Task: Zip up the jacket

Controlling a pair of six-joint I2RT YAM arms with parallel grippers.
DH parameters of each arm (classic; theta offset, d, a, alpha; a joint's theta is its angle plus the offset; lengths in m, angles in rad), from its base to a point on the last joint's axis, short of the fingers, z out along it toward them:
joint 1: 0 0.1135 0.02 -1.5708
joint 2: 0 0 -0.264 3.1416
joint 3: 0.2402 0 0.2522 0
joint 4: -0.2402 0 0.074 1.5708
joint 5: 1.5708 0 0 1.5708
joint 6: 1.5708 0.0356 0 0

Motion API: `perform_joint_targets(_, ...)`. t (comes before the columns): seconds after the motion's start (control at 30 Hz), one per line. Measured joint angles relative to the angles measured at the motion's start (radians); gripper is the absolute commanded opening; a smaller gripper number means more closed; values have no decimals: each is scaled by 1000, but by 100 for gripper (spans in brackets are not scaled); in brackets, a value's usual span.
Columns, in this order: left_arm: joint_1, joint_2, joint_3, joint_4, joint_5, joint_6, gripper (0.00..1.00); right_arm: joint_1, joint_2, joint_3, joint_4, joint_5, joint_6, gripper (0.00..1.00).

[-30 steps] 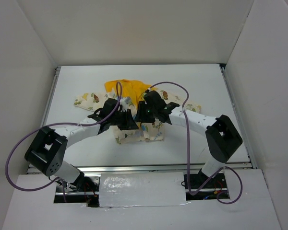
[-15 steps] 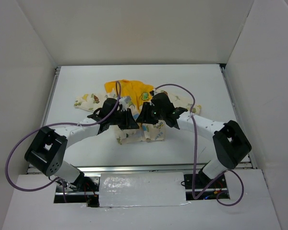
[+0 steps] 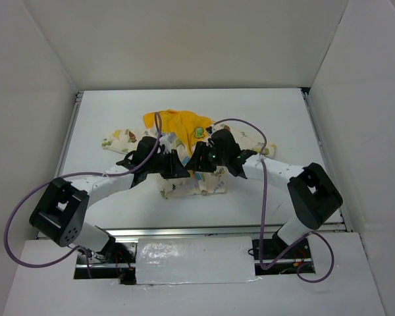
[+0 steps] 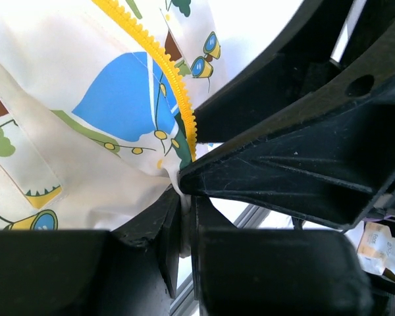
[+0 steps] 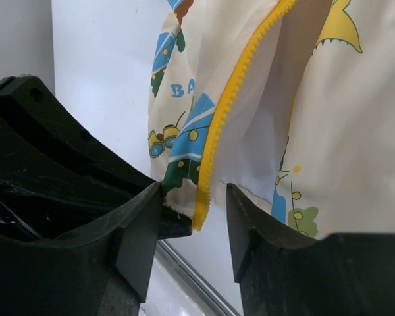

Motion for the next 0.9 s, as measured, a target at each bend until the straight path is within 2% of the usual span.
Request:
perform_joint_targets(0.07, 5, -3, -7, 7, 8, -2, 0, -6, 0, -15, 19, -14, 7, 51)
perform_joint_targets(0.2, 12, -18, -23, 23, 21, -4, 0, -24, -2, -60, 101, -70, 27, 38)
perform_joint_targets(0.27, 13, -21, -26, 24, 26, -5, 0, -31, -2, -79, 145, -107, 43, 36)
perform_joint_targets(0.33, 16, -22, -30, 36, 37, -11, 0, -35, -2, -84, 169, -133, 51, 28)
perform_joint_targets(0.43, 19, -25, -32, 53, 45, -24, 1, -40, -2, -85, 194, -156, 61, 10)
perform_joint_targets(0.47, 20, -27, -32, 54, 47, -25, 6, -41, -2, -85, 197, -157, 61, 6)
perform_joint_targets(0.53, 22, -29, -32, 54, 48, -25, 22, -42, -3, -85, 197, -155, 63, 6)
perform_joint_targets(0.6, 23, -29, -32, 52, 44, -24, 46, -42, -4, -84, 186, -148, 61, 3)
perform_joint_targets(0.7, 23, -32, -31, 42, 32, -20, 54, -41, -10, -79, 124, -117, 42, 0)
perform_joint_targets(0.9, 24, -32, -18, 10, 5, -3, 52, -34, -23, -34, -64, -12, -5, 0)
